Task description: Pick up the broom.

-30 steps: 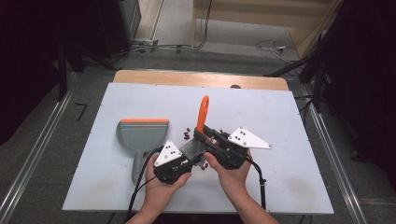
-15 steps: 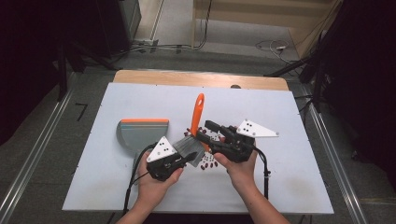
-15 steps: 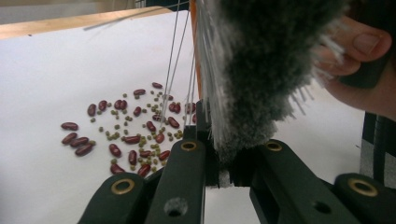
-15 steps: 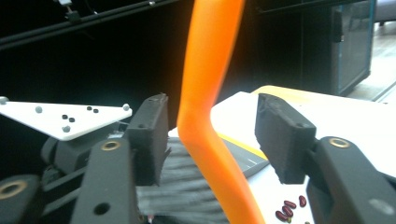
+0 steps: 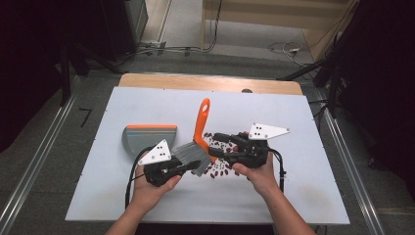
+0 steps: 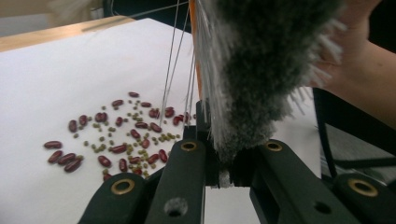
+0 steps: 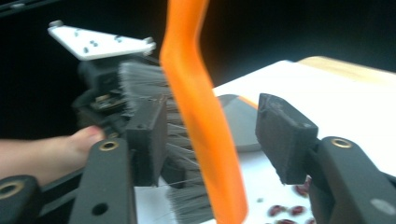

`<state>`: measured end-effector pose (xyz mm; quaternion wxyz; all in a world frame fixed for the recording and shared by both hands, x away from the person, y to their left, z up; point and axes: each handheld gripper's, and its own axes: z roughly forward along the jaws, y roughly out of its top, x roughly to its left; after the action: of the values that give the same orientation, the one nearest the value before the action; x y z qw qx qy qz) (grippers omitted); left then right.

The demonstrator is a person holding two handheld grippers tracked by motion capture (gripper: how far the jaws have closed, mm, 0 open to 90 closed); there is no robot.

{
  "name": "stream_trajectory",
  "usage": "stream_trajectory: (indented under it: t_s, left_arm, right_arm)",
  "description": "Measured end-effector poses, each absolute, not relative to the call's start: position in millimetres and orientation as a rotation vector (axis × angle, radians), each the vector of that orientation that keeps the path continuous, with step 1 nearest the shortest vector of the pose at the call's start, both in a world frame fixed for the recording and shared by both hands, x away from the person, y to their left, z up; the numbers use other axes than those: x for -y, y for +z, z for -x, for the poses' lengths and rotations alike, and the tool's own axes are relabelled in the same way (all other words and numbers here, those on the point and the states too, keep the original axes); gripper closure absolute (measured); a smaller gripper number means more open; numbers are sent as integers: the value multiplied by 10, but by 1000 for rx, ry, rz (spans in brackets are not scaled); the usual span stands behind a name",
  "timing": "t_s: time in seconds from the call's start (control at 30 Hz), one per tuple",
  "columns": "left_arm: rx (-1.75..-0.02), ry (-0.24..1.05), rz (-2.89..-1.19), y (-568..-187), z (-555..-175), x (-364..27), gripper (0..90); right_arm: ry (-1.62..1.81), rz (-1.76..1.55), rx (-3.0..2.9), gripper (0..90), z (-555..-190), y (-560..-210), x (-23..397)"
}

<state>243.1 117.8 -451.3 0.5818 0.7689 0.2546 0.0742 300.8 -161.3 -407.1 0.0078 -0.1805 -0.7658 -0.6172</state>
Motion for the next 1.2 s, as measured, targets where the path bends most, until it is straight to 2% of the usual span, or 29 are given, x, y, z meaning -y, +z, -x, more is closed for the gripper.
stream_trajectory:
  t_s: [0.3, 0.53, 0.7, 0.83, 0.93, 1.03, 1.13, 1.2]
  left_arm:
    - [-395, 58, -1810, -4514, -2398, -1138, 861]
    - [-357, 9, -1793, -4515, -2390, -1150, 860]
    - [-384, -21, -1785, -4551, -2427, -1157, 838]
    - [-453, 73, -1793, -4565, -2394, -1160, 734]
    - [-483, 91, -1789, -4569, -2392, -1180, 579]
    - [-573, 145, -1766, -4584, -2397, -1244, 388]
    - [-612, 175, -1767, -4591, -2402, -1287, 255]
    - [-645, 204, -1762, -4592, -2400, -1333, 224]
  right_arm:
    - [-1830, 322, 2360, 517, -2959, -4119, 1504]
    - [-1784, 256, 2263, 676, -2972, -4165, 1471]
    - [-1777, 276, 2348, 684, -2928, -4131, 1465]
    - [-1768, 328, 2430, 685, -2889, -4105, 1420]
    - [-1760, 365, 2477, 686, -2877, -4083, 1408]
    - [-1752, 414, 2527, 686, -2882, -4073, 1414]
    - [-1750, 471, 2557, 686, -2891, -4074, 1423]
    - [-1736, 519, 2589, 686, -2906, -4077, 1430]
